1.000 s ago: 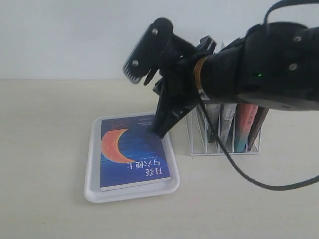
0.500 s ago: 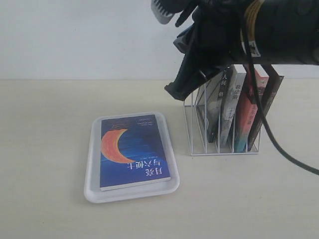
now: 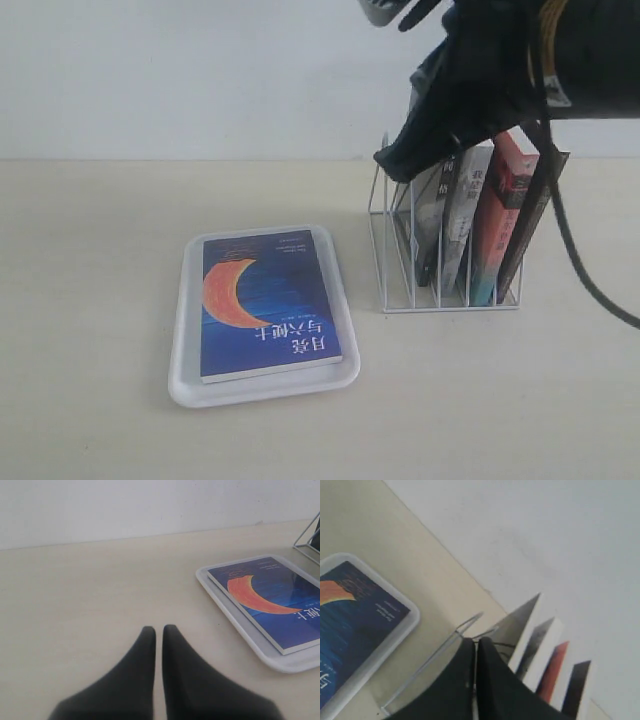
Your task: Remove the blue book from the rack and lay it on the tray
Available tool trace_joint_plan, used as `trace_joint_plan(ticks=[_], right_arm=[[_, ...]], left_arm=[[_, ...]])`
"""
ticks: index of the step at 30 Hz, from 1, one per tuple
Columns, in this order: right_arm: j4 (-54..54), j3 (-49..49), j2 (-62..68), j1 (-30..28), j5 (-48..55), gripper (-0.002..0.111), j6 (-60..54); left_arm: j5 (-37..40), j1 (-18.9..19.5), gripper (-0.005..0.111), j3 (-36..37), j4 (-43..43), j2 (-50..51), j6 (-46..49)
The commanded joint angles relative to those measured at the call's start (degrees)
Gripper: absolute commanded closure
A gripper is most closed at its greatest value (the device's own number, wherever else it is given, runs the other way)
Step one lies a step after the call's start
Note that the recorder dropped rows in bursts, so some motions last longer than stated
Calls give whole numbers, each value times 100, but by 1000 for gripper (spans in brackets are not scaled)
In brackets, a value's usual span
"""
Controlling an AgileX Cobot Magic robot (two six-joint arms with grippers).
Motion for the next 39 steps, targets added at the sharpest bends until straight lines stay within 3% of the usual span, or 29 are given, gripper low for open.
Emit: trace_joint_plan(ticks=[1, 13, 17, 19, 21, 24, 26, 29, 33, 36, 39], right_arm=[[-951, -30, -361, -14, 887, 107, 1121], [-1969, -30, -1825, -87, 1620, 109, 838], [-1879, -30, -2070, -1018, 1386, 109, 770], [-1422, -30, -2101, -1960, 907, 109, 477], [-236, -30, -2033, -2978, 280, 109, -267], [2509, -30, -1727, -4471, -376, 109, -1730], [4457, -13, -1466, -4871, -179, 109, -3245], [5693, 73, -1247, -4994, -55, 109, -4131], [6458, 484, -1306, -4994, -675, 109, -4246], [6672, 1164, -1614, -4982, -1312, 109, -4246], [6710, 1624, -1885, -4982, -1326, 109, -4269]], left_arm=[[-88, -2, 102, -19, 5, -18, -39], [-88, -2, 102, -19, 5, -18, -39], [-88, -2, 102, -19, 5, -18, -39], [-88, -2, 102, -19, 5, -18, -39], [-88, -2, 102, -19, 5, -18, -39], [-88, -2, 102, -19, 5, -18, -39], [-88, -2, 102, -19, 5, -18, -39], [-88, -2, 102, -19, 5, -18, -39], [-88, -2, 102, -19, 5, -18, -39], [-88, -2, 102, -19, 5, -18, -39], [-88, -2, 102, -19, 5, -18, -39]])
